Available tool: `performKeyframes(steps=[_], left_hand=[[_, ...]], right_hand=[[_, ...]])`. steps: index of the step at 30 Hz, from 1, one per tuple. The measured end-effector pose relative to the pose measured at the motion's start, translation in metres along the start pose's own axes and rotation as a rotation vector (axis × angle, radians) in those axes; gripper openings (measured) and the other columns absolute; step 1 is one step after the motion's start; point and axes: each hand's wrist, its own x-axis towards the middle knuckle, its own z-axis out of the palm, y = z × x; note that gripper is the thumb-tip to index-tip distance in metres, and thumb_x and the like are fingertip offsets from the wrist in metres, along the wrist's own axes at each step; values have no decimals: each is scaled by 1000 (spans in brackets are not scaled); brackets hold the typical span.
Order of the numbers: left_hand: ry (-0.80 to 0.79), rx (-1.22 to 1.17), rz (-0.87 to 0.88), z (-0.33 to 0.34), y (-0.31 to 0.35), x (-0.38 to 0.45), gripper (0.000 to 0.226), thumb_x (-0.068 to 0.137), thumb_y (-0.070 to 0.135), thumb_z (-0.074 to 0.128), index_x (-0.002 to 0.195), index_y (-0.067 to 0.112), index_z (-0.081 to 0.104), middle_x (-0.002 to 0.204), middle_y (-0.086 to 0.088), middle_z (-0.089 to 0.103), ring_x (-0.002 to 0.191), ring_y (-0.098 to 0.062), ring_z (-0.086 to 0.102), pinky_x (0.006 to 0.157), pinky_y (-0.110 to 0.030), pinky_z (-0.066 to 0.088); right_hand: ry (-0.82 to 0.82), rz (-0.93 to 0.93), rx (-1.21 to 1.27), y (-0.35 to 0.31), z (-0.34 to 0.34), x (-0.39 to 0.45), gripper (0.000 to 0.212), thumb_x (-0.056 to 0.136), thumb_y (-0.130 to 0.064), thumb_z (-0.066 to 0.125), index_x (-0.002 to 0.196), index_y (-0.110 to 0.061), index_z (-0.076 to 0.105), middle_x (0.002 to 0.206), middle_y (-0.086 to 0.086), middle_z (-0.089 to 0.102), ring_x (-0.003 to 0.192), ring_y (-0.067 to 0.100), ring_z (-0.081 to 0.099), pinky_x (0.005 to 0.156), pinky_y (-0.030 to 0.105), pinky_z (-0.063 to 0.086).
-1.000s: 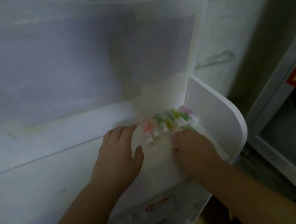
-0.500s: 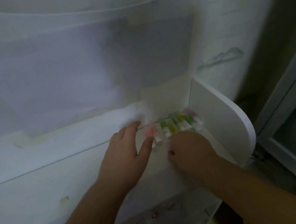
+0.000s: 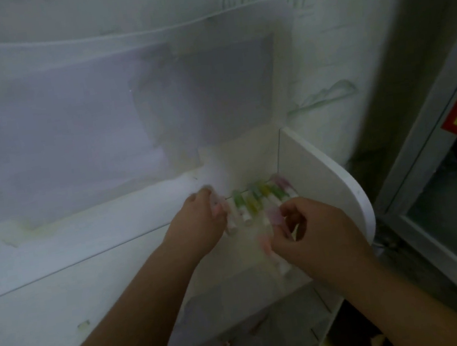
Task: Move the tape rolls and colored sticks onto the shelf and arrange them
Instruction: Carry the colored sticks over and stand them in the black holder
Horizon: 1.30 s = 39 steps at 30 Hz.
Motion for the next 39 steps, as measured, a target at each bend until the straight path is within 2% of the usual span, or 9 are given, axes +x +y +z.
performKeyframes(steps=[3,5,9,12,15,21,27,36,39], left_hand=[[-31,-9,-73,10,-2,11,22,94,39,46,100,22,58,103,-1,63,82,-12,60,72,-25,52],[-16,-46,-119,13,-3,9,18,96,40,50,96,23,57,85,6,58,68,-3,51,56,-18,40],[-37,-69,-191,12,-7,6,34,84,26,62,116,25,51,96,0,58,78,-15,55,70,-26,44],[-46,-67,-209,4,-6,-3,37,84,22,60,119,26,47,101,-1,59,89,-20,56,80,-30,48],[2,-46,-203,-8,-11,-18,33,87,25,58,117,20,43,92,2,53,86,-21,53,75,-30,44],[182,-121,-179,-47,-33,-76,52,88,38,56,135,24,39,87,3,69,71,-13,65,64,-31,51],[303,-150,-249,-87,-64,-141,30,94,42,49,123,33,49,70,10,68,59,-2,64,58,-29,49],[399,-220,-387,-140,-120,-238,5,95,35,49,99,33,51,63,-1,66,47,-9,62,52,-24,43],[458,-221,-387,-148,-141,-269,7,97,36,47,104,35,49,64,2,63,48,-7,59,46,-21,41]], right_hand=[[6,-1,54,2,-10,-8,16,82,-47,71,86,-36,60,82,-27,62,70,-5,59,54,11,43],[8,9,84,1,-17,-14,20,76,-54,65,85,-37,60,84,-31,62,72,-5,59,54,12,44],[25,55,74,7,-23,-20,25,72,-57,60,82,-34,60,81,-29,62,72,-3,60,60,24,53],[7,58,76,9,-21,-24,26,71,-58,59,82,-34,60,83,-33,61,75,-9,59,59,20,50],[0,37,110,6,-16,-25,30,69,-60,60,82,-33,62,80,-31,63,72,-8,59,58,16,44],[-7,-10,143,-7,1,-14,16,87,-45,68,82,-32,61,79,-24,64,69,-1,61,54,15,49],[-101,-155,183,-47,41,-15,23,79,-42,64,70,-22,58,60,-3,58,52,14,52,51,33,44],[-266,-371,272,-128,115,-54,26,90,-38,64,69,-27,53,63,-9,56,51,10,50,48,26,39],[-282,-405,305,-152,131,-78,27,92,-40,62,72,-24,55,61,-3,55,51,12,48,51,36,44]])
